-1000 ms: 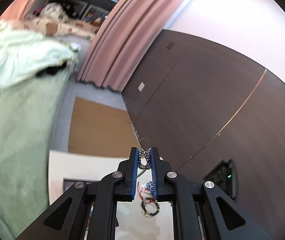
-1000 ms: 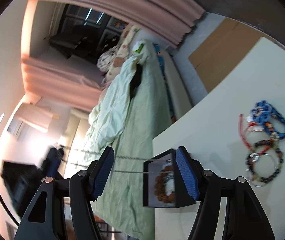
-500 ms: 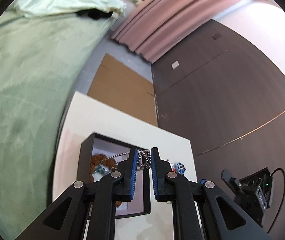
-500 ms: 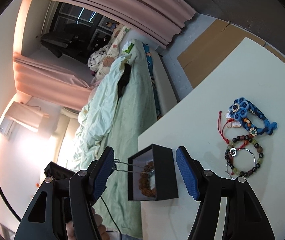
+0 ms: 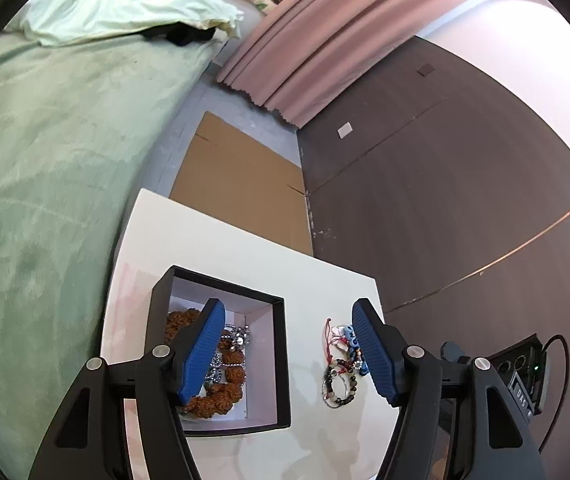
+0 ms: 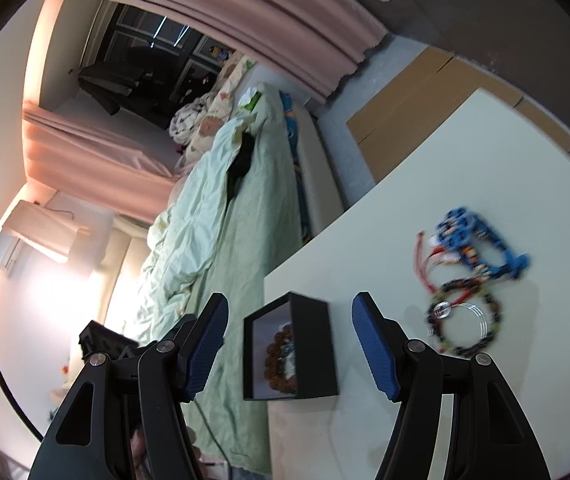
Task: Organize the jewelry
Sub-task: 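Grasp the dark bead bracelet from the pile with the left tool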
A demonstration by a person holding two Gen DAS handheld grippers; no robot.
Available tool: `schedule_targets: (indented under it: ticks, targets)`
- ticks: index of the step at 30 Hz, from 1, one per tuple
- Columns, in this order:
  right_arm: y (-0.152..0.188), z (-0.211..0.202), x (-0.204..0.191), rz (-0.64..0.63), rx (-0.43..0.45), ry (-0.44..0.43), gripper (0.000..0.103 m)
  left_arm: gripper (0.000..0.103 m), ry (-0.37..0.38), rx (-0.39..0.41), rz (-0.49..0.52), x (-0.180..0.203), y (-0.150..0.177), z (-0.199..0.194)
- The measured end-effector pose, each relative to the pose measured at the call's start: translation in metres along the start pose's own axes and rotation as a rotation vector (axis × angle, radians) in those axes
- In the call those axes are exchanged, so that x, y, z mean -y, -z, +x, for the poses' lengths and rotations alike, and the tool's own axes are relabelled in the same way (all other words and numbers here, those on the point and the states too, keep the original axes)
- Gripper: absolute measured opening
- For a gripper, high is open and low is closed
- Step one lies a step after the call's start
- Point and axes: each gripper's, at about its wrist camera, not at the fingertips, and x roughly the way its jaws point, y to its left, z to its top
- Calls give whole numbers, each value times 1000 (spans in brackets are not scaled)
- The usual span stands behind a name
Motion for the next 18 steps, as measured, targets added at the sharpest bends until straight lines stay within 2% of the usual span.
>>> schedule_targets:
  ticks: [10, 18]
  targets:
    - [-16, -39, 34, 39, 54, 122, 65, 67, -14, -25, 150, 40, 20, 17]
    - [-23, -41, 65, 94, 9, 244, 65, 67, -25, -97, 284, 78, 31, 52]
